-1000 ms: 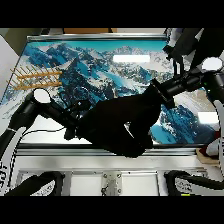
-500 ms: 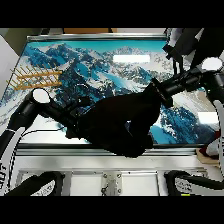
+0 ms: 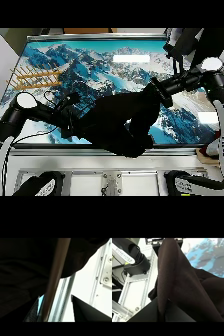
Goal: Fold the clothes and pants, and hang the long-sleeved shirts on hangers.
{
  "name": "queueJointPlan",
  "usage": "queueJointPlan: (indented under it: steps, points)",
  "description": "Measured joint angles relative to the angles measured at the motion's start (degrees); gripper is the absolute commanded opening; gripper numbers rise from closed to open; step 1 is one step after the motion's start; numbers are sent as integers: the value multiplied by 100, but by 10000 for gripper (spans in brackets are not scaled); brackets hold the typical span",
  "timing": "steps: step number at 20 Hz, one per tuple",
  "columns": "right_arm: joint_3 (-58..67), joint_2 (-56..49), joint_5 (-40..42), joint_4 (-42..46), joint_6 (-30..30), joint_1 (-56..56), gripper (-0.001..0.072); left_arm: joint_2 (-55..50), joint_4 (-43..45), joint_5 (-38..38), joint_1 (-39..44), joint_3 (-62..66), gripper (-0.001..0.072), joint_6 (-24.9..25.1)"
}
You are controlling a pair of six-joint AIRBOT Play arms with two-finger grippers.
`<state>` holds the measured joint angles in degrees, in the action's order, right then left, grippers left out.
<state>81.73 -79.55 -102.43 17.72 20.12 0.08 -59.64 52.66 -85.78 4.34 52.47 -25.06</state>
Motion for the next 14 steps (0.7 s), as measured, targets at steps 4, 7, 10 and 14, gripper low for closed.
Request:
queueJointPlan:
  steps: [4,7,10,14]
  points:
    - [0,0,2,9,68,0,11,356,0,398,-28,-149,412,0]
    - [0,0,0,22,76,0,11,540,-2,638,-87,-177,413,-107]
    - [0,0,0,22,87,0,11,501,-22,623,-380,-90,412,-433]
    - [0,0,42,22,87,0,11,260,-28,140,-962,260,412,-970]
